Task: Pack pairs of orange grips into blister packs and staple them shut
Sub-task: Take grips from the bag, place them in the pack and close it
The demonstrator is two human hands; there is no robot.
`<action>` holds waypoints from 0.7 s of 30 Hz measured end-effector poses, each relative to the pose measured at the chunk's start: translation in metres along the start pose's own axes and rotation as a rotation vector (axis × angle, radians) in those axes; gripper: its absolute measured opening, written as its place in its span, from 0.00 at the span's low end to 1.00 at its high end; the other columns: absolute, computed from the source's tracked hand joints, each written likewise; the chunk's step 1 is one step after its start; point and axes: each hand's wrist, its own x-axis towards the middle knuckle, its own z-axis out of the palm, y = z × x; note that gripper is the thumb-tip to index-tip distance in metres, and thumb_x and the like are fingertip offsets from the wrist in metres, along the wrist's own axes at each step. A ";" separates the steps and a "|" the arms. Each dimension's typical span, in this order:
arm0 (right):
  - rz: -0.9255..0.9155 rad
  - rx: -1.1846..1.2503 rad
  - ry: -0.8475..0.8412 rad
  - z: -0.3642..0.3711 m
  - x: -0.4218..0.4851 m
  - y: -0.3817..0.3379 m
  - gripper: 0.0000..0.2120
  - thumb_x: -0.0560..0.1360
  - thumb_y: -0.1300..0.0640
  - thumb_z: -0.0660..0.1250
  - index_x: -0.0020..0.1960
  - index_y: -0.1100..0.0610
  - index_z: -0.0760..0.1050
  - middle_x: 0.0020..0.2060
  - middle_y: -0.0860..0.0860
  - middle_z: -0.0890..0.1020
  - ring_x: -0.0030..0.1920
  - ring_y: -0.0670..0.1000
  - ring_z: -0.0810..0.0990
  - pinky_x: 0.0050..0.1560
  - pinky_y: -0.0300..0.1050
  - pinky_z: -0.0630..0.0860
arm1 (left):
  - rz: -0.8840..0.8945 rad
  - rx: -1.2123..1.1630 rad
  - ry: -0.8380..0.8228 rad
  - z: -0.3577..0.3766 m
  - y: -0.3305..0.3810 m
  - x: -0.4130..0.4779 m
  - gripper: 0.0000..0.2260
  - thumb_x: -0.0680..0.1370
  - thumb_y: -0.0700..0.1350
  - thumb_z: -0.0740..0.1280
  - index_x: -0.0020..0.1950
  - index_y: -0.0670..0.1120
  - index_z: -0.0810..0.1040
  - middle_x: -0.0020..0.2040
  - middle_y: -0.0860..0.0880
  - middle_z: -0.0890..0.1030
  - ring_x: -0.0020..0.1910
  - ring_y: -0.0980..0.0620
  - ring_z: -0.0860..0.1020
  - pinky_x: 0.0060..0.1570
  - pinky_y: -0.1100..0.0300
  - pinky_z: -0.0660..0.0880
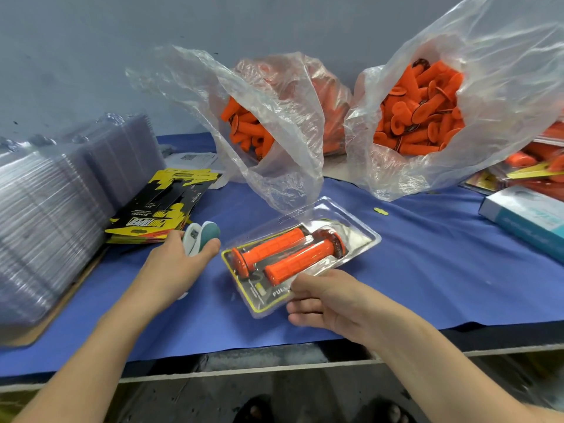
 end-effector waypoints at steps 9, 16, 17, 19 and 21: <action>-0.098 -0.380 0.386 -0.061 -0.027 -0.010 0.04 0.78 0.59 0.64 0.51 0.51 0.74 0.30 0.52 0.79 0.24 0.48 0.76 0.28 0.45 0.79 | 0.005 0.094 -0.006 0.007 0.001 0.006 0.20 0.75 0.63 0.64 0.45 0.46 0.73 0.40 0.46 0.80 0.41 0.46 0.77 0.34 0.54 0.67; -0.244 -0.799 0.519 -0.120 -0.025 -0.036 0.13 0.81 0.60 0.61 0.60 0.50 0.80 0.45 0.54 0.87 0.45 0.54 0.84 0.55 0.56 0.78 | 0.103 0.574 0.018 0.022 0.010 -0.007 0.27 0.77 0.60 0.63 0.70 0.46 0.66 0.65 0.44 0.71 0.64 0.41 0.69 0.58 0.48 0.68; -0.236 -0.806 0.514 -0.125 -0.023 -0.038 0.13 0.81 0.59 0.62 0.63 0.50 0.79 0.46 0.54 0.87 0.48 0.56 0.85 0.56 0.55 0.77 | 0.172 0.566 0.094 0.023 0.016 -0.010 0.28 0.78 0.58 0.64 0.72 0.45 0.64 0.67 0.43 0.69 0.66 0.41 0.67 0.62 0.47 0.66; -0.240 -0.857 0.515 -0.133 -0.017 -0.040 0.14 0.82 0.59 0.61 0.65 0.49 0.77 0.47 0.53 0.86 0.49 0.56 0.85 0.56 0.54 0.78 | 0.304 0.279 0.221 0.026 0.032 -0.015 0.26 0.79 0.53 0.65 0.74 0.43 0.66 0.66 0.42 0.71 0.65 0.42 0.69 0.64 0.48 0.66; -0.266 -0.969 0.544 -0.135 -0.013 -0.043 0.15 0.82 0.56 0.61 0.66 0.45 0.77 0.48 0.49 0.86 0.49 0.51 0.84 0.55 0.50 0.79 | 0.207 -0.179 0.125 0.033 0.057 -0.019 0.24 0.79 0.54 0.65 0.72 0.44 0.69 0.64 0.46 0.74 0.57 0.48 0.76 0.61 0.50 0.73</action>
